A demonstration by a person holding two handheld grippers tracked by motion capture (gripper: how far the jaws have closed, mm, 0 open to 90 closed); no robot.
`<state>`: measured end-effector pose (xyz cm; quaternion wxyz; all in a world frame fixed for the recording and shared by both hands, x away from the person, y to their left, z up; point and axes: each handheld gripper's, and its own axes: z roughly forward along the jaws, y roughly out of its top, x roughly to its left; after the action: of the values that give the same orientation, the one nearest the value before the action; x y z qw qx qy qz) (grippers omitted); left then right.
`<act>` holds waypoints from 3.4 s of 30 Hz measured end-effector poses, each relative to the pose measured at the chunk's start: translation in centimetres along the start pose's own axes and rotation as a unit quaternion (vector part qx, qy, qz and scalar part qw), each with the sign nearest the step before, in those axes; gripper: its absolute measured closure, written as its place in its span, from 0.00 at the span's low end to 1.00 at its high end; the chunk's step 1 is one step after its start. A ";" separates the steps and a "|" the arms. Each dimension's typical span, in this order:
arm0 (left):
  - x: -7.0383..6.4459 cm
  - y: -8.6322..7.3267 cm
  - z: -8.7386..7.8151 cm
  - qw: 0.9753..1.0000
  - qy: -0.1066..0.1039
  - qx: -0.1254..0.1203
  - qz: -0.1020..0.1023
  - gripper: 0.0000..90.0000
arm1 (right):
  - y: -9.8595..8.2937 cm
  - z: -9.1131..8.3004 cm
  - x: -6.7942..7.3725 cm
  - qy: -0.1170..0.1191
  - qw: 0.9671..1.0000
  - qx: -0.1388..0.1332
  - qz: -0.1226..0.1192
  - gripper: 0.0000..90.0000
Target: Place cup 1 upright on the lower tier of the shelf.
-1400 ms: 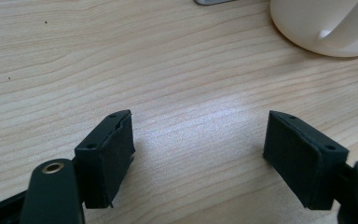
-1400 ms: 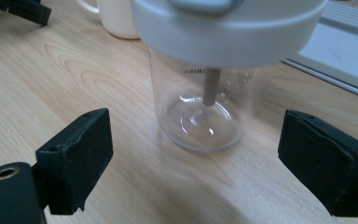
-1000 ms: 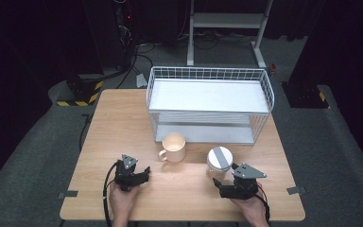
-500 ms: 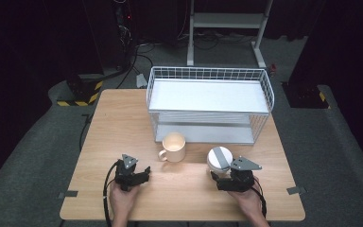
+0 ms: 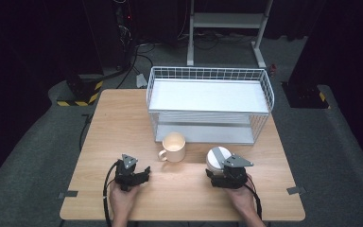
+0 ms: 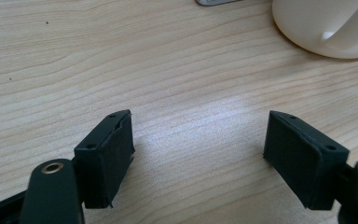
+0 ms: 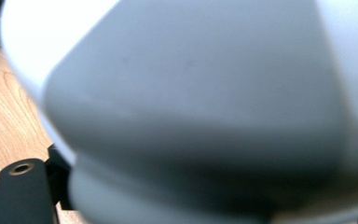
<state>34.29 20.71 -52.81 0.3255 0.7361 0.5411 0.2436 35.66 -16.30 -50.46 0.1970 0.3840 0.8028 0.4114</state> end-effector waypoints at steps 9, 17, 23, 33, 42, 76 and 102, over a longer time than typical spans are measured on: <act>0.0 0.0 0.0 1.000 0.000 0.000 0.000 0.27 | 0.0 0.1 -0.3 0.000 1.000 -0.014 -0.013 0.21; 0.0 0.0 0.1 1.000 0.002 -0.002 -0.002 0.27 | 0.1 0.5 -0.6 0.002 1.000 -0.018 -0.006 0.21; 0.0 0.0 0.0 1.000 0.002 -0.001 -0.003 0.27 | 0.3 0.1 -0.2 -0.009 1.000 -0.014 -0.022 0.21; 0.0 -0.1 -0.1 1.000 0.005 -0.001 -0.007 0.27 | 0.4 -0.5 -0.5 0.000 0.999 -0.012 -0.030 0.21; 0.0 -0.1 -0.1 1.000 0.005 -0.001 -0.008 0.27 | 0.9 -0.9 -1.6 0.003 1.000 -0.015 -0.013 0.21; 0.0 -0.1 -0.1 1.000 0.006 -0.001 -0.008 0.27 | 4.5 1.0 -4.7 -0.011 1.000 -0.013 0.019 0.21; 0.0 -0.1 -0.1 1.000 0.006 0.000 -0.007 0.27 | 6.0 3.8 -7.5 -0.064 0.996 -0.008 0.054 0.21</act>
<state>34.21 20.75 -52.81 0.3245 0.7305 0.5484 0.2457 45.49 -18.04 -47.78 0.2283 0.4510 0.7634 0.4021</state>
